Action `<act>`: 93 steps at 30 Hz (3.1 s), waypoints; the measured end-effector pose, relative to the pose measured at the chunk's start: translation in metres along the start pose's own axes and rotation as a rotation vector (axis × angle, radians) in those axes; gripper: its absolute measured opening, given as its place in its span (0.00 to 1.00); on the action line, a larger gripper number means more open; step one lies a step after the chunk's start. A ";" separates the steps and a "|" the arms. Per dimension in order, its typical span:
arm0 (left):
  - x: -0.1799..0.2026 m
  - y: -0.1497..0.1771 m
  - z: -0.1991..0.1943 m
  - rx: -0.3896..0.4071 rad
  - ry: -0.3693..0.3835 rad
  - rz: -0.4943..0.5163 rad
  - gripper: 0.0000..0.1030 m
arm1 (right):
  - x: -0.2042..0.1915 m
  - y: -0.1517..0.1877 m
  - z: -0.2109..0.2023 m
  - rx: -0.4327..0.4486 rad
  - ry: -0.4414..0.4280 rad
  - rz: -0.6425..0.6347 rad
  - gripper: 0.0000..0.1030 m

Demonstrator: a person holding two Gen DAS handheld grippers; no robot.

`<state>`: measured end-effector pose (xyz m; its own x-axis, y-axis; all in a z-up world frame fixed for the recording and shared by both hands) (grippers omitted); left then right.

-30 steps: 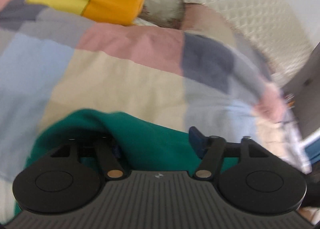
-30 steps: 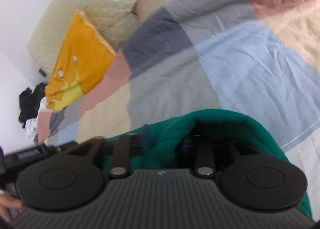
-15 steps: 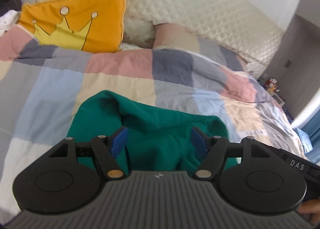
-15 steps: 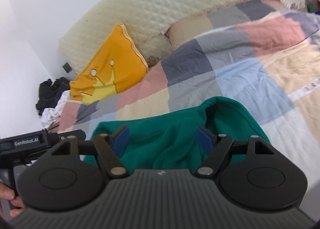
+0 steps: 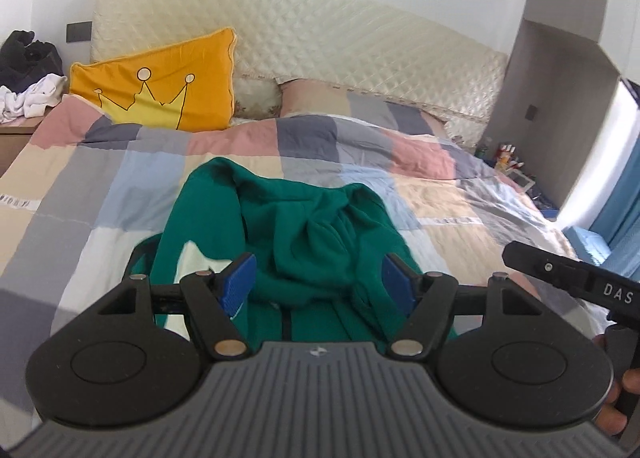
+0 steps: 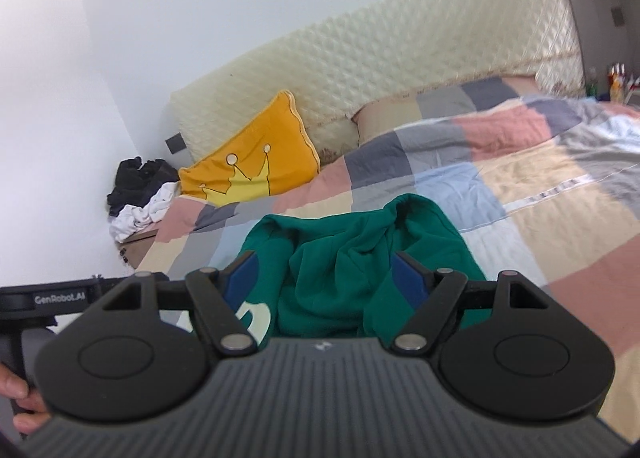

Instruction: Fold large clothes

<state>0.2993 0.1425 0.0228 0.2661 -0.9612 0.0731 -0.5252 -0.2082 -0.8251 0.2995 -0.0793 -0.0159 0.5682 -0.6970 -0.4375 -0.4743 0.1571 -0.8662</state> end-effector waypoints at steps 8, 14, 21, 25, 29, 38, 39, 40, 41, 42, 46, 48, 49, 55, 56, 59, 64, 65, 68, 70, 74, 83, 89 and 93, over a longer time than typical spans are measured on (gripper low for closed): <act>0.002 0.057 -0.064 0.003 -0.010 -0.020 0.72 | -0.015 0.039 -0.047 -0.013 -0.009 -0.025 0.74; -0.009 0.091 -0.060 -0.053 -0.066 -0.008 0.72 | 0.002 0.076 -0.056 -0.069 0.014 -0.001 0.74; -0.056 0.112 -0.024 -0.171 -0.202 0.064 0.72 | 0.024 0.117 -0.047 -0.120 0.045 0.042 0.74; -0.093 0.120 0.000 -0.238 -0.270 0.066 0.72 | 0.037 0.141 -0.036 -0.143 0.080 0.038 0.74; -0.118 0.131 0.023 -0.295 -0.313 0.022 0.72 | 0.045 0.154 -0.024 -0.192 0.120 0.007 0.74; -0.098 0.137 0.048 -0.287 -0.246 0.078 0.71 | 0.045 0.167 -0.015 -0.242 0.103 -0.002 0.74; -0.093 0.140 0.053 -0.293 -0.254 0.109 0.71 | 0.046 0.167 -0.014 -0.245 0.102 0.005 0.74; -0.087 0.142 0.055 -0.294 -0.260 0.136 0.69 | 0.046 0.166 -0.013 -0.244 0.099 0.011 0.74; -0.082 0.144 0.058 -0.292 -0.264 0.161 0.66 | 0.046 0.166 -0.013 -0.242 0.099 0.012 0.74; -0.078 0.146 0.061 -0.289 -0.268 0.185 0.60 | 0.046 0.166 -0.013 -0.243 0.100 0.011 0.74; -0.069 0.162 0.077 -0.316 -0.286 0.292 0.30 | 0.047 0.167 -0.014 -0.250 0.112 0.016 0.74; -0.068 0.171 0.083 -0.322 -0.311 0.332 0.19 | 0.047 0.166 -0.013 -0.249 0.102 0.022 0.74; -0.069 0.173 0.084 -0.319 -0.318 0.343 0.14 | 0.046 0.165 -0.012 -0.249 0.100 0.016 0.74; -0.082 0.158 0.082 -0.306 -0.303 0.290 0.07 | 0.047 0.170 -0.004 -0.277 0.103 -0.017 0.74; -0.083 0.153 0.079 -0.290 -0.292 0.291 0.07 | 0.048 0.172 -0.003 -0.280 0.097 -0.015 0.74; -0.097 0.130 0.070 -0.264 -0.296 0.240 0.07 | 0.049 0.175 -0.001 -0.287 0.106 -0.030 0.73; -0.139 0.069 0.056 -0.194 -0.335 0.164 0.06 | 0.050 0.176 0.004 -0.288 0.099 -0.031 0.73; -0.148 0.057 0.053 -0.180 -0.347 0.158 0.06 | 0.050 0.173 0.005 -0.276 0.098 -0.032 0.73; -0.184 0.022 0.049 -0.131 -0.410 0.158 0.06 | 0.053 0.158 0.006 -0.213 0.102 -0.033 0.73; -0.214 -0.004 0.052 -0.100 -0.468 0.144 0.06 | 0.055 0.155 0.007 -0.190 0.105 -0.020 0.73; -0.278 -0.051 0.067 -0.046 -0.611 0.112 0.06 | 0.053 0.158 0.016 -0.191 0.110 -0.027 0.73; -0.402 -0.107 0.137 -0.002 -0.861 0.082 0.06 | 0.042 0.144 0.043 -0.154 0.138 -0.093 0.73; -0.459 -0.073 0.212 -0.117 -0.906 0.019 0.06 | 0.044 0.147 0.068 -0.174 0.126 -0.085 0.73; -0.476 -0.040 0.246 -0.182 -0.902 -0.056 0.06 | 0.050 0.151 0.077 -0.192 0.134 -0.082 0.73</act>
<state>0.3920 0.6529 -0.1166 0.7839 -0.4595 -0.4175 -0.5916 -0.3487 -0.7269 0.3083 -0.0364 -0.1869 0.5219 -0.7905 -0.3205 -0.5563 -0.0306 -0.8304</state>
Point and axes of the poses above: each gripper's, at about its wrist camera, not at the fingertips, and z roughly the way its jaws point, x to its right, y to its underside, the point moved 6 cm from there along z, roughly the way its jaws point, and after that the axes turned 14 degrees about -y, right-handed, at the moved point
